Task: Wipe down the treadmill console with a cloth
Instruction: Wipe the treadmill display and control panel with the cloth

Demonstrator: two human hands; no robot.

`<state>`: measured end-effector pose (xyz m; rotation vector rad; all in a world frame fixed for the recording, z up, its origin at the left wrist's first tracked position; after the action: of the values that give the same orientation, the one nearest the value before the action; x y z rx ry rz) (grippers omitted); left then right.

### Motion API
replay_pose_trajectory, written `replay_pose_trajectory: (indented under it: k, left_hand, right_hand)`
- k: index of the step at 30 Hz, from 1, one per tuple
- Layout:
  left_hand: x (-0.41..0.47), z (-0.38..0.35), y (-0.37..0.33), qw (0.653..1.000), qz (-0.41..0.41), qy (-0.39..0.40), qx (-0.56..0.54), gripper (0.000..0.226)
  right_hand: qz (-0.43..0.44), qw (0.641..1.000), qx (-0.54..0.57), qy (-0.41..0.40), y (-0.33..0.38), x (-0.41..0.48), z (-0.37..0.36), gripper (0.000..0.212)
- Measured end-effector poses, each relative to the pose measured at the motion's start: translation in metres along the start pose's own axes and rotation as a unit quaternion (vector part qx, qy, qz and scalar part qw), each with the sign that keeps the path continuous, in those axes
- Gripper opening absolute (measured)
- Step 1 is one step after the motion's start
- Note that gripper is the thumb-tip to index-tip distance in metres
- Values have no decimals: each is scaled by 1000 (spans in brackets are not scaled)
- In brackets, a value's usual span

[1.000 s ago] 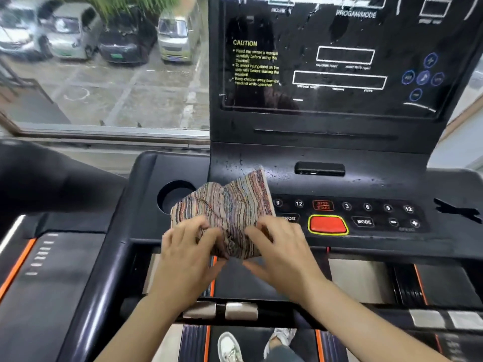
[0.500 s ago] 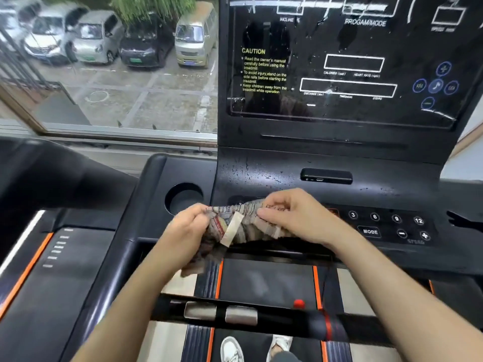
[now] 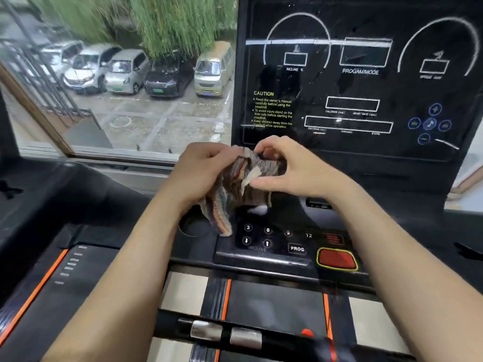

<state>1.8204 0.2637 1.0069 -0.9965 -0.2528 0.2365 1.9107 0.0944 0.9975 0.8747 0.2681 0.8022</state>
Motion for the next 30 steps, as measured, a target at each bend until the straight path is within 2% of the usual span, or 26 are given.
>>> replay_pose_trajectory:
  k: [1, 3, 5, 6, 8, 10, 11, 13, 16, 17, 19, 21, 22, 26, 28, 30]
  left_hand:
    - [1, -4, -6, 999, -13, 31, 3, 25]
    - [2, -9, -11, 997, -28, 68, 14, 22]
    - [2, -8, -6, 996, -15, 85, 33, 10]
    - [2, -5, -1, 993, -4, 103, 51, 5]
    - [2, 3, 14, 980, 21, 164, 108, 26]
    - [4, 10, 28, 969, 38, 186, 158, 35]
    - [7, 12, 34, 970, 35, 166, 172, 34]
    - [14, 15, 40, 982, 14, 72, 174, 27]
    - [22, 20, 36, 988, -50, -91, 114, 26]
    - [21, 23, 31, 986, -70, -133, 78, 28]
    - [17, 30, 27, 976, -98, -189, 37, 29]
    - [7, 31, 34, 976, -101, -184, 58, 32]
    - [0, 26, 45, 982, -83, -150, 73, 33]
    - [-41, -2, 115, 994, 2, 47, 102, 29]
    - [-60, -8, 140, 985, 54, 127, 101, 21]
    - [-73, -10, 152, 977, 84, 175, 93, 10]
  right_hand:
    - [17, 1000, -20, -15, 4, 0, -12, 42]
    - [36, 995, -54, -80, 8, -1, -32, 27]
    - [17, 990, -96, -100, 1, -1, -36, 14]
    - [-5, 993, -90, -73, -5, -2, -31, 15]
    - [-59, 998, -13, 35, -16, -4, -17, 13]
    - [-103, 987, 48, 118, -24, -6, -3, 7]
    - [-108, 986, 58, 110, -30, -3, 3, 8]
    - [-97, 992, 73, 18, -35, 6, 15, 12]
    - [9, 981, 33, -189, -25, 17, 27, 20]
    - [50, 970, 29, -237, -19, 16, 30, 22]
    - [105, 954, 57, -276, -7, 5, 33, 23]
    - [122, 959, 64, -249, -8, -13, 28, 28]
    - [116, 968, 49, -215, -15, -23, 20, 29]
    - [-33, 999, -11, -32, -68, -70, -28, 29]
    - [-106, 993, 2, 43, -88, -91, -43, 27]
    - [-135, 985, 40, 98, -95, -103, -47, 20]
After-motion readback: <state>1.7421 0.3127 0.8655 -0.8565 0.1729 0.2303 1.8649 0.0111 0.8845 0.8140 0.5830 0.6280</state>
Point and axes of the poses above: each hand's wrist, its own x-axis towards the middle knuckle, its own z-axis out of the back of the hand, y = z × x, the point moved 2 cm from there along x, towards the middle knuckle, and after that the axes turned 9 degrees about x, right-handed, at the moved point
